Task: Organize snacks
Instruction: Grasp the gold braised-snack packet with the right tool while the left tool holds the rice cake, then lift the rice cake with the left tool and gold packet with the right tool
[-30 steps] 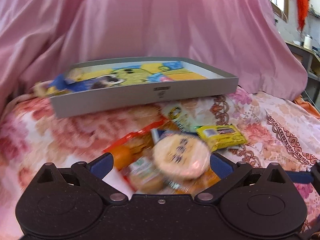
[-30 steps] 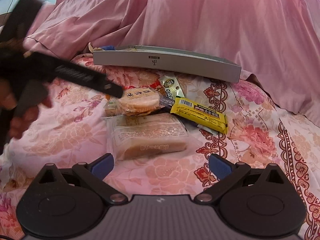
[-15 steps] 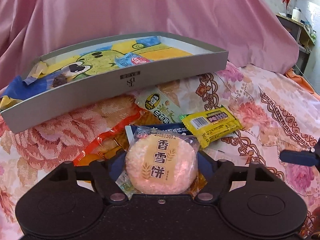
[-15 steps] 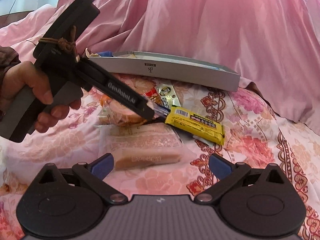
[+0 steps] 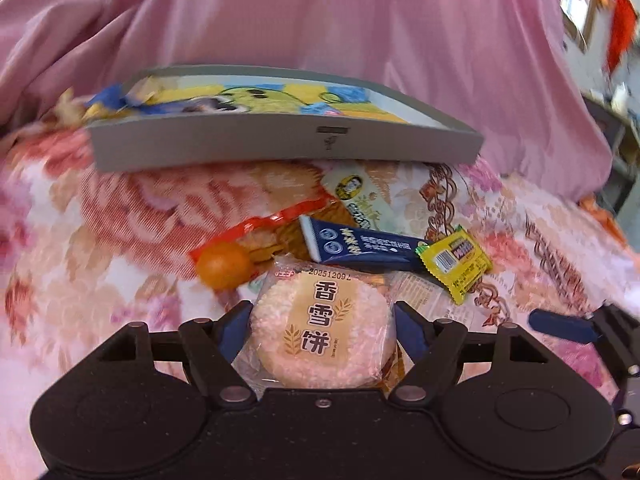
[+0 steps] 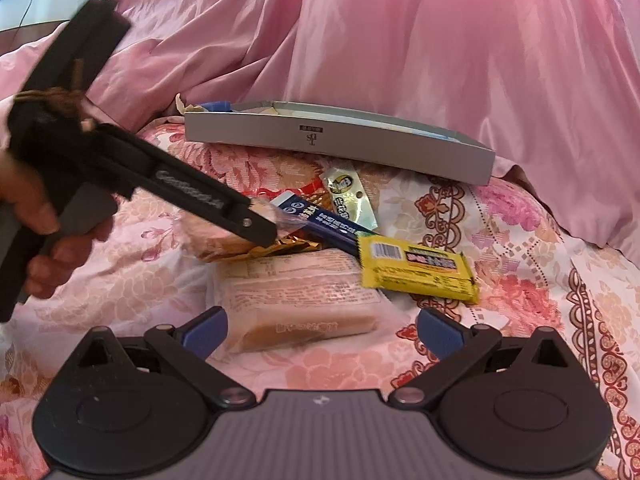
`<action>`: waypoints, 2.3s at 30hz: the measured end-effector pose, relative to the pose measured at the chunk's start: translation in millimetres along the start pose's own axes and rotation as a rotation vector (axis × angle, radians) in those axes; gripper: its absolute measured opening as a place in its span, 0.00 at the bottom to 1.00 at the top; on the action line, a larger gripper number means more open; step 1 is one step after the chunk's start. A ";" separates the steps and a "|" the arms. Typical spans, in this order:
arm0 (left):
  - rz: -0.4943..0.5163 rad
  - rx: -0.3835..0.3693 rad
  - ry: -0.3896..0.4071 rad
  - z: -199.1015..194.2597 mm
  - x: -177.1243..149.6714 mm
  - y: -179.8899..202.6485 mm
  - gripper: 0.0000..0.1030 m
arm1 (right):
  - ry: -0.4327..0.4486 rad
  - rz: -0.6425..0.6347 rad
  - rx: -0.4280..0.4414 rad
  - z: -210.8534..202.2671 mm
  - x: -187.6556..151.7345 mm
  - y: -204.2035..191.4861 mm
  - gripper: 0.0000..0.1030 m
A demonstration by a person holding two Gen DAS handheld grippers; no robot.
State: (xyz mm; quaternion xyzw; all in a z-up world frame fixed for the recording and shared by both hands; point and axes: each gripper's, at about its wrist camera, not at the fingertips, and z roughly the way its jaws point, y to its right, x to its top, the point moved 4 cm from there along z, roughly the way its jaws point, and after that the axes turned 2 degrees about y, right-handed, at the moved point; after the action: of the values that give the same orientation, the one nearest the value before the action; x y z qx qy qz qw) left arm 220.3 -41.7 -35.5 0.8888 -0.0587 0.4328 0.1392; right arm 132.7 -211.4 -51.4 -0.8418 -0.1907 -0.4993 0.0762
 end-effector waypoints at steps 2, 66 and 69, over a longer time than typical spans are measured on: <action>-0.052 0.016 0.011 -6.4 -5.1 -9.9 0.74 | 0.002 -0.009 0.006 2.6 0.6 -2.6 1.00; -0.258 0.053 0.107 -67.6 -67.5 -74.8 0.74 | -0.101 0.108 0.121 29.4 23.7 -29.6 0.58; -0.253 0.051 0.106 -67.4 -67.0 -74.2 0.74 | -0.100 0.132 0.119 26.9 21.6 -26.1 0.62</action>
State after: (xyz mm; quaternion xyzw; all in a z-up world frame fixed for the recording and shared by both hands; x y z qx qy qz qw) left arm 144.8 48.1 -63.1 0.8682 0.0724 0.4595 0.1730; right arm 153.4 -173.7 -47.4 -0.8705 -0.1674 -0.4382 0.1491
